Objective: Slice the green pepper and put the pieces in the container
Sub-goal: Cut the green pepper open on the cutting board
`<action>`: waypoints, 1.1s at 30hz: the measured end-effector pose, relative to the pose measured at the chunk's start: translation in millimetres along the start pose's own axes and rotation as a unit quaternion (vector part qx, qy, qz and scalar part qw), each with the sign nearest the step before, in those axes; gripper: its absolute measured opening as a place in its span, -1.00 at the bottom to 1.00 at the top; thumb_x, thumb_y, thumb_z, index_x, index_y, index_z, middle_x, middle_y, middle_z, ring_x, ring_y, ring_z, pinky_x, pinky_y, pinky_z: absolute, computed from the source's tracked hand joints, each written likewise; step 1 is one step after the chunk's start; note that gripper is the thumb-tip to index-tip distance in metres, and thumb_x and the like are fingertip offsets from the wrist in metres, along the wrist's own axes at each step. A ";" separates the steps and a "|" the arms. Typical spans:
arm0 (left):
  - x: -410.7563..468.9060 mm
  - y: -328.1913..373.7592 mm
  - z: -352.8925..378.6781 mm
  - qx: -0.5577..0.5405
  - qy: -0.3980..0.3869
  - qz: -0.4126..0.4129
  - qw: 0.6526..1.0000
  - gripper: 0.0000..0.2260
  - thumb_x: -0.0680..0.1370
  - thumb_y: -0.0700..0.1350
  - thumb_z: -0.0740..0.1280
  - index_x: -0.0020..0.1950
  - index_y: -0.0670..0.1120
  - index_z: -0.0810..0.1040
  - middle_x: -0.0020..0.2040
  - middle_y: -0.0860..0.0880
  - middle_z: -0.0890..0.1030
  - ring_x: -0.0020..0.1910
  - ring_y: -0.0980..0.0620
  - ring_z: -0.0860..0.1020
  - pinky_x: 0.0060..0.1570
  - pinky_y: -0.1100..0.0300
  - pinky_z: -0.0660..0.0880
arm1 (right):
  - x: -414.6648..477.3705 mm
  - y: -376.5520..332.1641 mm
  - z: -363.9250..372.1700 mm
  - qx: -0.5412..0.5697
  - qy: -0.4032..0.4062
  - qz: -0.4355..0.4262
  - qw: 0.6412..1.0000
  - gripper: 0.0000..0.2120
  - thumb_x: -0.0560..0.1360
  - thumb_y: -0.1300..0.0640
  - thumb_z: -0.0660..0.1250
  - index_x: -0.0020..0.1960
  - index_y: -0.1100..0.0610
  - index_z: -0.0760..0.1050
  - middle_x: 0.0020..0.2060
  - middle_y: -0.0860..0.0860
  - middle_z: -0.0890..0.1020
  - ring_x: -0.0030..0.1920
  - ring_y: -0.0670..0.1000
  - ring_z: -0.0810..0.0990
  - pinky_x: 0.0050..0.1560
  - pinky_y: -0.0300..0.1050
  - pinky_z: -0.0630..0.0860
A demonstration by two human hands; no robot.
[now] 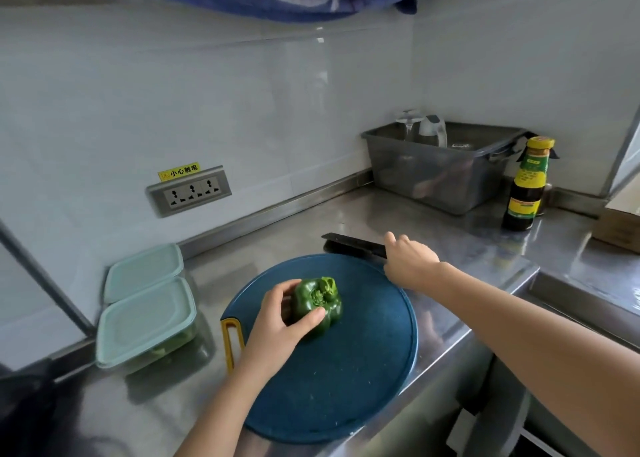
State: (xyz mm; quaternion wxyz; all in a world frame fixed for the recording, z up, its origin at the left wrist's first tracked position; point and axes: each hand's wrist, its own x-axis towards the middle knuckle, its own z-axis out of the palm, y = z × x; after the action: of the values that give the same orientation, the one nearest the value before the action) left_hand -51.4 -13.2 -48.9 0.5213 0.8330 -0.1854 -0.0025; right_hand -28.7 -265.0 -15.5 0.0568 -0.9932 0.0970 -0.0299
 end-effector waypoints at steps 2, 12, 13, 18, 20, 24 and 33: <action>-0.6 0.1 -0.3 0.006 0.006 0.012 1.000 -0.51 0.38 0.06 0.47 0.25 0.14 0.37 0.20 0.16 0.47 0.14 0.30 0.45 -0.06 0.55 0.38 | -5.8 -0.2 -4.5 0.004 0.037 0.003 0.999 -0.86 0.59 0.11 0.12 -0.01 0.17 0.20 -0.12 0.12 0.54 -0.23 0.17 0.46 -0.33 -0.06 0.30; -3.3 6.1 -5.5 0.150 0.066 0.158 0.974 -0.63 0.32 0.26 0.34 0.05 0.15 0.48 0.05 0.12 0.45 0.08 0.26 0.45 0.05 0.47 0.39 | -97.8 -33.8 -16.8 0.341 0.031 -0.058 0.938 -0.70 0.60 -0.05 0.12 -0.26 0.04 0.22 -0.41 0.03 0.46 -0.51 0.00 0.38 -0.51 -0.10 0.35; -3.0 5.6 -5.1 0.148 0.070 0.154 0.974 -0.61 0.31 0.26 0.35 0.05 0.13 0.49 0.05 0.11 0.46 0.07 0.23 0.47 0.05 0.43 0.42 | -105.7 -36.3 -11.2 0.333 0.036 -0.065 0.940 -0.69 0.60 -0.08 0.10 -0.25 0.04 0.24 -0.42 0.01 0.45 -0.50 -0.02 0.37 -0.47 -0.09 0.34; -3.3 4.4 -3.6 0.135 0.089 0.127 0.979 -0.61 0.31 0.08 0.49 0.07 0.02 0.51 0.05 0.08 0.49 0.05 0.16 0.52 0.04 0.31 0.51 | -128.7 -47.1 15.6 0.312 0.059 -0.094 0.943 -0.69 0.62 -0.08 0.05 -0.12 0.15 0.30 -0.45 -0.04 0.39 -0.49 -0.03 0.30 -0.42 -0.12 0.25; -4.0 4.5 -3.2 0.127 0.097 0.115 0.980 -0.60 0.30 0.07 0.50 0.07 0.02 0.49 0.06 0.08 0.50 0.06 0.22 0.51 0.03 0.25 0.54 | -134.0 -48.9 21.9 0.311 0.060 -0.087 0.944 -0.68 0.62 -0.07 0.04 -0.09 0.17 0.31 -0.45 -0.03 0.37 -0.48 -0.02 0.29 -0.42 -0.14 0.22; -5.0 6.2 -1.6 0.129 0.096 0.100 0.982 -0.58 0.30 0.09 0.51 0.06 0.03 0.45 0.08 0.10 0.50 0.06 0.24 0.50 -0.03 0.41 0.47 | -138.0 -54.1 27.8 0.319 0.061 -0.068 0.943 -0.70 0.62 -0.06 0.02 -0.12 0.15 0.27 -0.45 -0.05 0.36 -0.47 -0.01 0.29 -0.44 -0.14 0.21; -7.8 7.3 2.5 0.136 0.114 0.086 0.980 -0.50 0.21 0.07 0.58 0.03 0.03 0.46 0.02 0.11 0.58 -0.02 0.24 0.54 -0.14 0.59 0.38 | -138.9 -63.3 31.7 0.301 0.050 -0.057 0.950 -0.74 0.63 -0.05 0.00 -0.12 0.12 0.21 -0.43 -0.05 0.36 -0.45 0.01 0.31 -0.45 -0.14 0.19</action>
State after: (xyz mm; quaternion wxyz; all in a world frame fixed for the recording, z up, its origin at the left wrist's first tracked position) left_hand -61.4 -15.8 -45.2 0.4191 0.8719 -0.1942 0.1625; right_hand -150.5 -172.7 -46.1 0.3467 -0.9310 0.0291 -0.1102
